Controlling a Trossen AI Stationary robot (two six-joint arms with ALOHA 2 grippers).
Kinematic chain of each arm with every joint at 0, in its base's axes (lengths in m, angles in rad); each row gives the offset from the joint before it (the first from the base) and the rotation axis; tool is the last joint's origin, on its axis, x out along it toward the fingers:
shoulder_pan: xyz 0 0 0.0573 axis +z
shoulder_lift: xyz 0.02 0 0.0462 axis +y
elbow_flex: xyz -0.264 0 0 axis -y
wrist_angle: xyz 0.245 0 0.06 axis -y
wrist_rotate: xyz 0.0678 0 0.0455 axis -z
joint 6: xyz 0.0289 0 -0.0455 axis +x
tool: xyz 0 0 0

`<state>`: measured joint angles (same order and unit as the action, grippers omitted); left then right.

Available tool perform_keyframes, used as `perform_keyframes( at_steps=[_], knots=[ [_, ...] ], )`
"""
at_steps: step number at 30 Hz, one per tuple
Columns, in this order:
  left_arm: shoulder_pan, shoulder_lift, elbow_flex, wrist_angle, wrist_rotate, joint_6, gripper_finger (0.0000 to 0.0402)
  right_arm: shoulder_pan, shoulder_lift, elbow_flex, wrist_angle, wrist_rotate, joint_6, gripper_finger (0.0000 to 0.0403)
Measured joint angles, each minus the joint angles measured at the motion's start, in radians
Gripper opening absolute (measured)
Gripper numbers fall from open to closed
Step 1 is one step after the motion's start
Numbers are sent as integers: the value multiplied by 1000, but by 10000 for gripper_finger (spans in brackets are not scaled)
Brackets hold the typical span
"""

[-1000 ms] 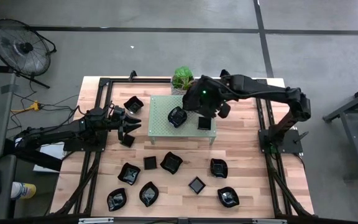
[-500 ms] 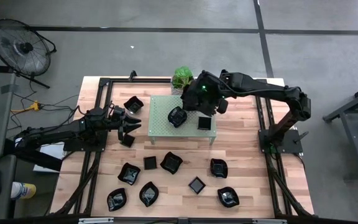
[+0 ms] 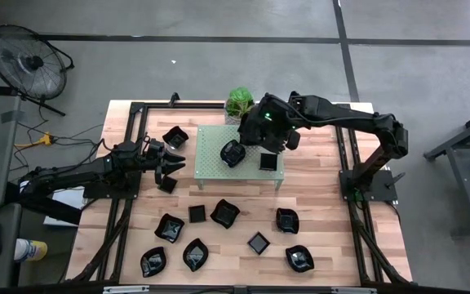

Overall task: Pick & Place Mini shaped plates
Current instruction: Stack the black square plate on the other black square plate on the shelf

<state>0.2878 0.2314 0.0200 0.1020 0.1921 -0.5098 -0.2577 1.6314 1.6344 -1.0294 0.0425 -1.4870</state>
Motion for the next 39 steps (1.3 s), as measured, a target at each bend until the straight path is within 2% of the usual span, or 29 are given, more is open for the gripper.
perform_keyframes(
  at_steps=[8, 18, 30, 34, 39],
  knots=[
    [0, 0, 0, 0, 0, 0, 156, -5, 0, 0, -21, -29, -25, 0],
    [0, 0, 0, 0, -1, 0, 156, -5, -10, -2, -84, 56, -22, 0],
    [0, 0, 0, 0, -4, 0, 156, -1, -143, -287, 230, 36, -174, 0],
    [0, 0, 0, 0, -4, 0, 156, -1, -143, -305, 278, 25, -207, 0],
    [0, 0, 0, 0, -4, 0, 156, 3, -144, -304, 269, -51, -224, 0]
  ],
)
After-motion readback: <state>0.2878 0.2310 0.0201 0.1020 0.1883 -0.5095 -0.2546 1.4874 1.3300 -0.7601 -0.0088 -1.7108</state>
